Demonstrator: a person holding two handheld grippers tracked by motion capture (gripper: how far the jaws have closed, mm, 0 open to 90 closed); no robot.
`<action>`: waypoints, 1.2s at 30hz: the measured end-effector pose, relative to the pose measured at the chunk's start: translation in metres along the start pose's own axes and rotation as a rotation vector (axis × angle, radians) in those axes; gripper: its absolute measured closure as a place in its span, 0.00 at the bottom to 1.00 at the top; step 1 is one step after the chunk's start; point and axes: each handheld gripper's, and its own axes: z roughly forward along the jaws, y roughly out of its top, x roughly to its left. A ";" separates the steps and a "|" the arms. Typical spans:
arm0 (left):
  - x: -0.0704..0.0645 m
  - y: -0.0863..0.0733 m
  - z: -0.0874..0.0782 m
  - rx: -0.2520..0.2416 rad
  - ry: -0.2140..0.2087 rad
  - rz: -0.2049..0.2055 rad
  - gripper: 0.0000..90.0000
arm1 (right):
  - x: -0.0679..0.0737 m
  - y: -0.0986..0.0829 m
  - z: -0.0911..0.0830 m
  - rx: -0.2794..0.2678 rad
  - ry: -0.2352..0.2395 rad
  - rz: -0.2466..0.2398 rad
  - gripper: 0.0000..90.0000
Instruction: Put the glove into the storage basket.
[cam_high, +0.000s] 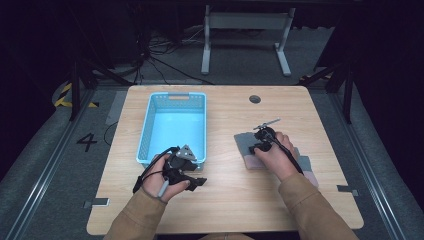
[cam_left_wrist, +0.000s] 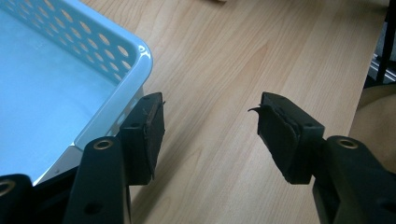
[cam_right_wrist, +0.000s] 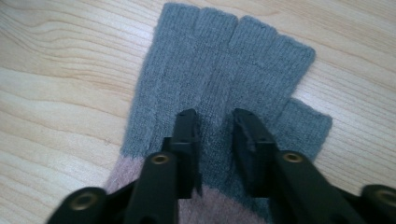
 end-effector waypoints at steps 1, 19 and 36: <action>0.000 0.000 0.000 0.003 -0.001 0.000 0.47 | -0.003 -0.001 0.000 -0.007 0.017 0.003 0.89; -0.001 0.002 -0.001 -0.008 -0.016 0.007 0.47 | 0.013 -0.018 -0.054 -0.099 0.130 -0.286 0.95; 0.000 0.003 0.005 0.006 -0.021 0.006 0.47 | 0.043 -0.062 -0.050 -0.039 0.321 -0.543 0.93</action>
